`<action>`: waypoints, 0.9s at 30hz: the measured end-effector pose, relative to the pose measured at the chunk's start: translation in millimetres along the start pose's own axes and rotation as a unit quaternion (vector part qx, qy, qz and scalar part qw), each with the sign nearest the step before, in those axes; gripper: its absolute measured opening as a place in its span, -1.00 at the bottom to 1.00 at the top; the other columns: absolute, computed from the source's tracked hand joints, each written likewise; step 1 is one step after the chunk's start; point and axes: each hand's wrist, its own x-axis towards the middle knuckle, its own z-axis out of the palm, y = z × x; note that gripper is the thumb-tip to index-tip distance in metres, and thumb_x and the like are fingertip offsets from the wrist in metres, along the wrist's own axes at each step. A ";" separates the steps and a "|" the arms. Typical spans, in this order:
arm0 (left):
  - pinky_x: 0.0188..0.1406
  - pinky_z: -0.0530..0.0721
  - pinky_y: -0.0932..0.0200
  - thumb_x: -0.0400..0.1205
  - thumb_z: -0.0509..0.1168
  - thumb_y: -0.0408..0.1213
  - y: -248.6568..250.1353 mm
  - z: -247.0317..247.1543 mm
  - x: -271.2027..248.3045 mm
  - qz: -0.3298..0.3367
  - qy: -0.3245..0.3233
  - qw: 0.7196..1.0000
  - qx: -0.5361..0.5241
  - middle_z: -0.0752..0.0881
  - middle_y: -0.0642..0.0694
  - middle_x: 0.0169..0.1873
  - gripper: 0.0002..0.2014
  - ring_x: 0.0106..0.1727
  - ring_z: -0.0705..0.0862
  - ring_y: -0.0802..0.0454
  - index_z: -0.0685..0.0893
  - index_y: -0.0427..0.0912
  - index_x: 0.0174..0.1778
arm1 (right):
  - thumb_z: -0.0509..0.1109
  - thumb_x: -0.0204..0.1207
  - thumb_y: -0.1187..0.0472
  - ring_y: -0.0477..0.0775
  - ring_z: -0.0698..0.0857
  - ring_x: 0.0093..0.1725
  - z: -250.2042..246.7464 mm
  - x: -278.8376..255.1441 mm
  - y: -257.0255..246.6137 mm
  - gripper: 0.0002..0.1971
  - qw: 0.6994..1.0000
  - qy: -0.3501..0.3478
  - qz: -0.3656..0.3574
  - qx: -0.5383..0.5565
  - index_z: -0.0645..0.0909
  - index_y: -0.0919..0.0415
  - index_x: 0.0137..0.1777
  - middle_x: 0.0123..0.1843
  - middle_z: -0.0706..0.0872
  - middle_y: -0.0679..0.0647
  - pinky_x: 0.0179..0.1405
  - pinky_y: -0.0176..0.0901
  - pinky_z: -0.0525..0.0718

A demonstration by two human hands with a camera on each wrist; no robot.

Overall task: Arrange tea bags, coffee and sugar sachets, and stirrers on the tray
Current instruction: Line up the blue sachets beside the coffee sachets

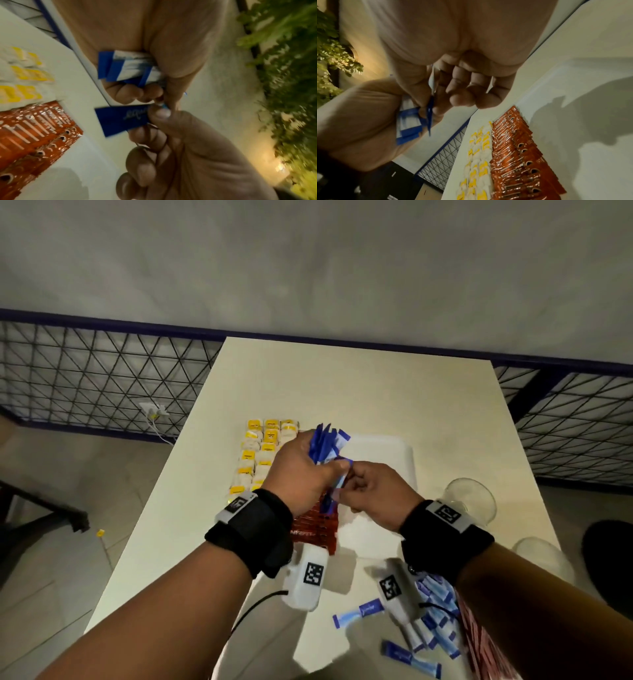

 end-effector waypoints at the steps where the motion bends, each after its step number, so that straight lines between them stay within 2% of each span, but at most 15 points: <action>1: -0.07 0.68 0.08 0.50 0.50 -0.28 3.7 4.9 -0.9 0.008 -0.012 1.000 0.018 0.74 0.07 -0.22 -0.79 -0.18 0.70 0.12 0.66 0.13 -0.12 | 0.51 0.41 0.30 -0.02 0.56 -0.42 -1.2 -1.1 0.9 -0.93 1.000 -0.001 -0.005 0.014 0.66 0.22 -0.19 -0.38 0.67 0.07 -0.32 -0.10 0.55; 3: -0.08 0.69 0.12 0.47 0.52 -0.20 7.4 7.0 -2.7 0.014 -0.002 1.000 0.028 0.77 0.02 -0.18 -0.82 -0.15 0.73 0.08 0.68 0.10 -0.10 | 0.48 0.44 0.38 0.01 0.60 -0.43 -6.7 -4.2 4.4 -0.93 0.999 0.021 -0.010 0.047 0.66 0.22 -0.15 -0.41 0.68 0.07 -0.34 -0.10 0.57; 5: -0.19 0.64 0.19 0.46 0.56 -0.22 1.4 -0.8 -4.8 -0.004 0.026 1.000 -0.005 0.78 -0.01 -0.17 -0.77 -0.26 0.70 0.17 0.66 0.05 -0.06 | 0.50 0.45 0.41 0.03 0.61 -0.47 -10.0 -4.6 6.6 -0.85 0.991 0.067 0.006 0.115 0.62 0.17 -0.21 -0.45 0.66 0.09 -0.37 -0.14 0.59; 7: -0.26 0.57 0.18 0.46 0.56 -0.25 -2.3 4.2 -9.9 -0.031 0.018 0.999 -0.021 0.78 -0.06 -0.19 -0.74 -0.39 0.62 0.23 0.65 0.02 -0.03 | 0.51 0.44 0.41 0.05 0.60 -0.50 -19.9 -8.5 12.9 -0.84 0.979 0.086 0.016 0.185 0.60 0.19 -0.20 -0.47 0.66 0.12 -0.40 -0.16 0.60; 10: -0.28 0.52 0.14 0.48 0.53 -0.29 -10.6 4.9 -14.6 -0.045 0.014 0.999 -0.009 0.67 0.13 -0.37 -0.74 -0.45 0.55 0.25 0.64 0.07 -0.04 | 0.50 0.46 0.38 0.05 0.61 -0.49 -18.7 -7.2 14.2 -0.89 0.975 0.083 0.018 0.205 0.62 0.22 -0.16 -0.49 0.66 0.06 -0.45 -0.22 0.58; 13: -0.21 0.55 0.14 0.50 0.52 -0.29 -14.9 1.8 -7.5 -0.049 0.043 0.998 0.016 0.67 0.13 -0.31 -0.75 -0.34 0.59 0.17 0.63 0.11 -0.05 | 0.46 0.51 0.35 0.02 0.58 -0.47 -20.0 -0.6 22.4 -0.91 0.969 0.110 0.025 0.222 0.65 0.17 -0.16 -0.40 0.66 0.05 -0.43 -0.18 0.55; 16: -0.13 0.60 0.21 0.51 0.51 -0.24 -19.7 -2.1 3.5 -0.058 0.056 0.995 0.067 0.72 0.04 -0.16 -0.75 -0.18 0.65 0.09 0.62 0.16 -0.04 | 0.45 0.52 0.37 -0.01 0.52 -0.49 -20.9 12.8 35.5 -0.92 0.964 0.145 0.041 0.219 0.68 0.20 -0.15 -0.46 0.64 -0.04 -0.44 -0.19 0.55; 19: -0.15 0.56 0.26 0.54 0.48 -0.20 -27.0 -8.6 12.9 -0.077 0.077 0.989 0.101 0.72 0.07 -0.14 -0.77 -0.12 0.66 0.08 0.62 0.09 0.05 | 0.42 0.56 0.33 0.01 0.47 -0.49 -26.1 38.7 53.2 -0.92 0.953 0.204 0.076 0.210 0.71 0.16 -0.12 -0.45 0.59 0.00 -0.45 -0.18 0.53; 22: -0.20 0.50 0.34 0.56 0.46 -0.18 -37.8 -26.4 15.3 -0.086 0.078 0.981 0.158 0.72 0.12 -0.14 -0.82 -0.12 0.66 0.17 0.63 0.07 0.02 | 0.39 0.57 0.35 0.05 0.42 -0.49 -38.2 75.8 77.3 -0.86 0.926 0.269 0.126 0.232 0.70 0.11 -0.15 -0.41 0.57 0.08 -0.47 -0.16 0.49; 25: -0.24 0.51 0.33 0.55 0.45 -0.19 -47.5 -45.2 8.3 -0.102 0.075 0.973 0.193 0.73 0.12 -0.19 -0.87 -0.15 0.67 0.16 0.66 0.03 -0.04 | 0.39 0.58 0.31 0.06 0.42 -0.50 -45.6 105.5 97.5 -0.94 0.914 0.295 0.176 0.216 0.69 0.19 -0.04 -0.40 0.56 0.09 -0.44 -0.14 0.53; 27: -0.22 0.52 0.36 0.55 0.46 -0.20 -52.9 -54.8 4.6 -0.111 0.075 0.969 0.207 0.74 0.13 -0.20 -0.86 -0.14 0.67 0.21 0.66 0.06 -0.03 | 0.38 0.59 0.29 0.07 0.46 -0.50 -47.2 121.0 110.6 -0.93 0.917 0.293 0.201 0.180 0.68 0.20 0.01 -0.36 0.59 0.10 -0.44 -0.14 0.57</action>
